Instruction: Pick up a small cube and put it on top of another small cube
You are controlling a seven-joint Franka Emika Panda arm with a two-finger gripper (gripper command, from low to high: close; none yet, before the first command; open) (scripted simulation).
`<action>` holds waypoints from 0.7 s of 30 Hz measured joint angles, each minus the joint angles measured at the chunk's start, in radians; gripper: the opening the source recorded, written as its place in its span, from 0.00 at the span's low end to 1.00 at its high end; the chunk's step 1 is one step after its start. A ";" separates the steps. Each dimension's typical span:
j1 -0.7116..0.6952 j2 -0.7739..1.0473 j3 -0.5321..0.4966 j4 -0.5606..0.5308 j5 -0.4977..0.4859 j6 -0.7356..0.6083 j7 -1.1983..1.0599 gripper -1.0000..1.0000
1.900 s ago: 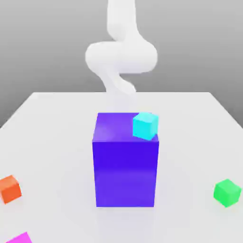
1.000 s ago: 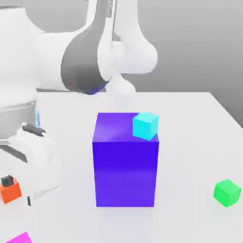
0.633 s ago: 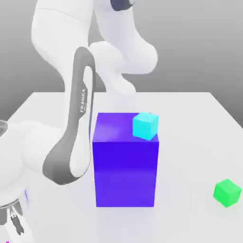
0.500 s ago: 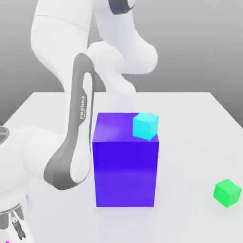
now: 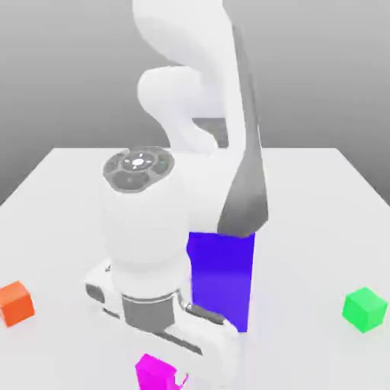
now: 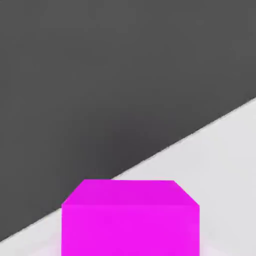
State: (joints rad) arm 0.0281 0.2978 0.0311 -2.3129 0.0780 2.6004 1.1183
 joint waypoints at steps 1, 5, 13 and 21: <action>0.025 -0.019 0.024 -0.022 -0.010 0.003 -0.006 0.00; 0.134 -0.104 0.130 -0.118 -0.055 0.018 -0.034 0.00; 0.381 -0.022 0.243 -0.191 -0.279 0.164 0.039 1.00; 0.378 -0.050 0.257 -0.194 -0.258 0.139 0.022 1.00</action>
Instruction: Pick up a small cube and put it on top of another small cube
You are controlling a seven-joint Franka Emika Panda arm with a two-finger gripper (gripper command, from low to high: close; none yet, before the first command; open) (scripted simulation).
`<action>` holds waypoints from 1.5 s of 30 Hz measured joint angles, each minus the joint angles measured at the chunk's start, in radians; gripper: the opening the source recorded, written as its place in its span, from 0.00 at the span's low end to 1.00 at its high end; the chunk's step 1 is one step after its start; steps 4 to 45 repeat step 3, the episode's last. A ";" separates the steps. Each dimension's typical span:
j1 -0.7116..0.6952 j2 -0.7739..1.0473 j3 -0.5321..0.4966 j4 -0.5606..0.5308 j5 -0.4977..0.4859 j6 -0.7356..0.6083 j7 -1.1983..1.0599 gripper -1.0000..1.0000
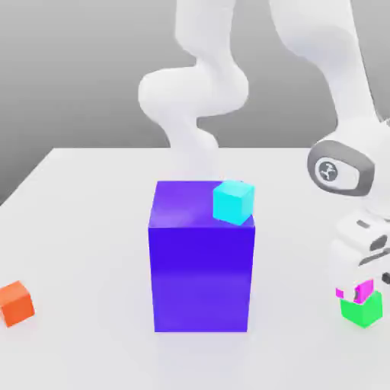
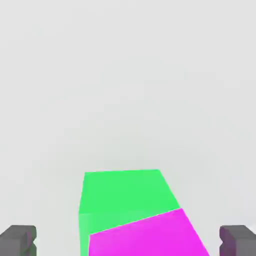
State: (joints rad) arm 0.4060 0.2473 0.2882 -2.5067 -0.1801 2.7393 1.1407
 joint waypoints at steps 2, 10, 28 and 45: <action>-0.009 -0.064 0.019 -0.005 0.052 -0.055 -0.038 1.00; -0.012 -0.099 0.027 -0.007 0.080 -0.086 -0.058 1.00; -0.012 -0.099 0.027 -0.007 0.080 -0.086 -0.058 1.00; -0.012 -0.099 0.027 -0.007 0.080 -0.086 -0.058 1.00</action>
